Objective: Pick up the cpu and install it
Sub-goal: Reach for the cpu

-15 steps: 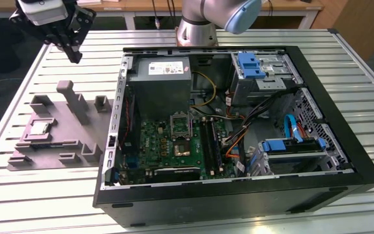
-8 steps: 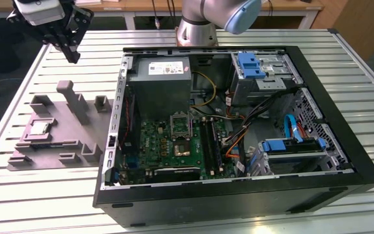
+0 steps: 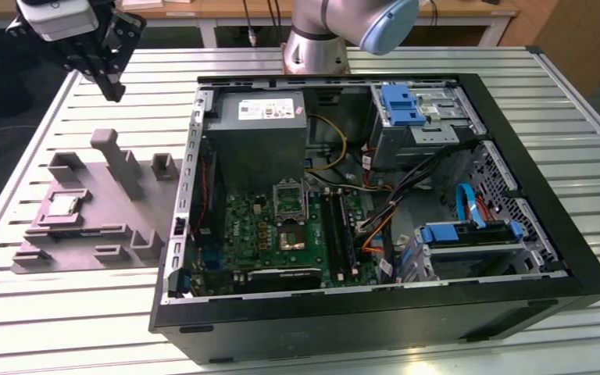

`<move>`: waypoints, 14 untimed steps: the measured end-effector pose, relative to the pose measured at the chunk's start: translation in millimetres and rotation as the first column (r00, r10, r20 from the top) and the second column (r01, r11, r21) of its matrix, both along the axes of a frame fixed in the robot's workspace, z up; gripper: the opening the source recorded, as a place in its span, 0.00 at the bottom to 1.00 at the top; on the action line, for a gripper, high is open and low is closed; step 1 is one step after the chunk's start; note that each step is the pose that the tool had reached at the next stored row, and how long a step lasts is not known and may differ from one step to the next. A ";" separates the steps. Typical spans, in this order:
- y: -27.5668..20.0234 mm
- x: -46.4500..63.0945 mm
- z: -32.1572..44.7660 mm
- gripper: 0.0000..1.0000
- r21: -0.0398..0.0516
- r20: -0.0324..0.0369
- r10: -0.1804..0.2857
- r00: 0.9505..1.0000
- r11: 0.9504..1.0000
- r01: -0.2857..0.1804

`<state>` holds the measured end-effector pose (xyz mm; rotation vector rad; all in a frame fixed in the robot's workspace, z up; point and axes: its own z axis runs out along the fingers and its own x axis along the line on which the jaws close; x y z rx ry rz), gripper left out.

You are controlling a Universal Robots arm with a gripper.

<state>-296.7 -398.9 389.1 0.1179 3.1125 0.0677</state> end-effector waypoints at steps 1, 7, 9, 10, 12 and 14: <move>0.0 -0.4 0.0 0.11 0.000 0.000 0.000 1.000 1.000 0.000; 0.0 -2.6 -0.1 0.11 0.000 0.000 0.000 1.000 1.000 0.000; 0.0 -3.2 -0.2 0.11 0.000 0.000 0.000 1.000 1.000 0.000; 0.0 -3.5 -0.1 0.11 0.000 0.000 0.000 1.000 1.000 0.000; 0.0 -4.2 -0.2 0.11 0.000 0.000 0.000 1.000 1.000 0.000; 0.0 -4.9 -0.2 0.11 0.000 0.000 0.000 1.000 1.000 0.000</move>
